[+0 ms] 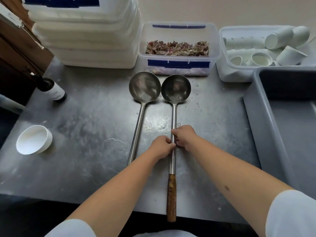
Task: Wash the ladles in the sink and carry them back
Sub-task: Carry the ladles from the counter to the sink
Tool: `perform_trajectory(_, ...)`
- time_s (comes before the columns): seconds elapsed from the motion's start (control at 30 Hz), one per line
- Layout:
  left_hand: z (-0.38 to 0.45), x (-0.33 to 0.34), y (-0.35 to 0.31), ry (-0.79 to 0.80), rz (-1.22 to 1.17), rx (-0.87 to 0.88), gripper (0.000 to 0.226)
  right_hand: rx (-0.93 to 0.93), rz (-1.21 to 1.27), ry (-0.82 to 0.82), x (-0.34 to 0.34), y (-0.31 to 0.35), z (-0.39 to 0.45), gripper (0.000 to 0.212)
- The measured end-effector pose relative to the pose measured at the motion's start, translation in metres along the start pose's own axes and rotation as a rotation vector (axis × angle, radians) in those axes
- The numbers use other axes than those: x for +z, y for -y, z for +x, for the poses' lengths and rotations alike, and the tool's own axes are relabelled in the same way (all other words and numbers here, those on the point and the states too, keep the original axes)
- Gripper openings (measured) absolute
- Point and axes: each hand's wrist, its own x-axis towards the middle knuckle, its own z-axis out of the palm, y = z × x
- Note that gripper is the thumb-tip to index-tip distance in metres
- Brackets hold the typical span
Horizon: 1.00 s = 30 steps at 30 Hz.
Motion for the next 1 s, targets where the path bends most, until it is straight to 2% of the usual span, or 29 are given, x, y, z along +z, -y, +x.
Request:
perform_trajectory(0.17,-0.001,-0.006,-0.006,0.074,-0.169,-0.072,0.016,0.035,0.073,0.054,-0.004,0.005,-0.006,0.005)
perform_trajectory(0.5,-0.011,-0.022,-0.009,0.137,-0.274,-0.027,0.014,0.021,0.281,0.169,-0.011,0.009,-0.014,0.004)
perform_trajectory(0.83,-0.041,-0.032,-0.041,0.187,-0.330,-0.006,0.029,0.097,0.312,0.140,-0.032,0.035,-0.054,0.007)
perform_trajectory(1.0,-0.062,-0.039,-0.064,0.208,-0.310,0.040,0.018,0.084,0.355,0.125,-0.048,0.049,-0.084,0.010)
